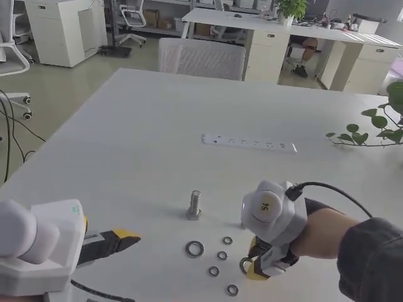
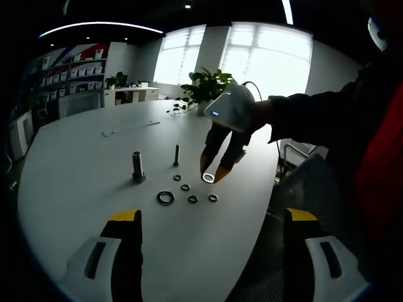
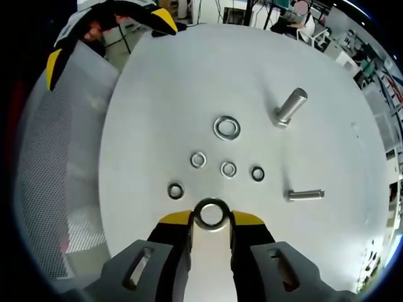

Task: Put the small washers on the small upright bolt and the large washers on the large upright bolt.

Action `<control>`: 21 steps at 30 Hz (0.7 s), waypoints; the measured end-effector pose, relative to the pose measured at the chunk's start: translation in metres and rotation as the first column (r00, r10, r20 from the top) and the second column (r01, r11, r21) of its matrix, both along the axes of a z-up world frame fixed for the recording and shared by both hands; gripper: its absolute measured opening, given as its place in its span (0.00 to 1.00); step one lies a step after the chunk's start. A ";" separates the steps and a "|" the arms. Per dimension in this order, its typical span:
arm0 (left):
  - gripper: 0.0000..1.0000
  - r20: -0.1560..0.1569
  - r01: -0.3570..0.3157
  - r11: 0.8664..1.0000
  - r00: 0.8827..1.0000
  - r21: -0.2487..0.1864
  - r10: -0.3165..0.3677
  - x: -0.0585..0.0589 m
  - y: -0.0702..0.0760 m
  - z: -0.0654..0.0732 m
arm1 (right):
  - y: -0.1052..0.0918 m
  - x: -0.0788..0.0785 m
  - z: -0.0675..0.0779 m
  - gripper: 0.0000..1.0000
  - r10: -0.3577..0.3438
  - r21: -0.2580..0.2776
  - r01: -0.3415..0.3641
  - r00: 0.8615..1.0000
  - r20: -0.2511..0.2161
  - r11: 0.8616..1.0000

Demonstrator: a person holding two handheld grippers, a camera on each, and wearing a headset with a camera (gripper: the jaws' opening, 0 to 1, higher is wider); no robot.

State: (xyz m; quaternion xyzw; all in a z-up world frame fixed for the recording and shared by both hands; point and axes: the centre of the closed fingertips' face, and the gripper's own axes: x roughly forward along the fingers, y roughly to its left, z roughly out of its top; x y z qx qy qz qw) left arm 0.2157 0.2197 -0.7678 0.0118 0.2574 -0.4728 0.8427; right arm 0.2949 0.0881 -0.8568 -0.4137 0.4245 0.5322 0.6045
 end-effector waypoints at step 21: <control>0.92 -0.013 0.023 1.000 1.000 0.020 -0.023 -0.003 -0.002 -0.010 | 0.008 0.012 0.050 0.23 0.018 0.012 -0.019 0.998 0.063 1.000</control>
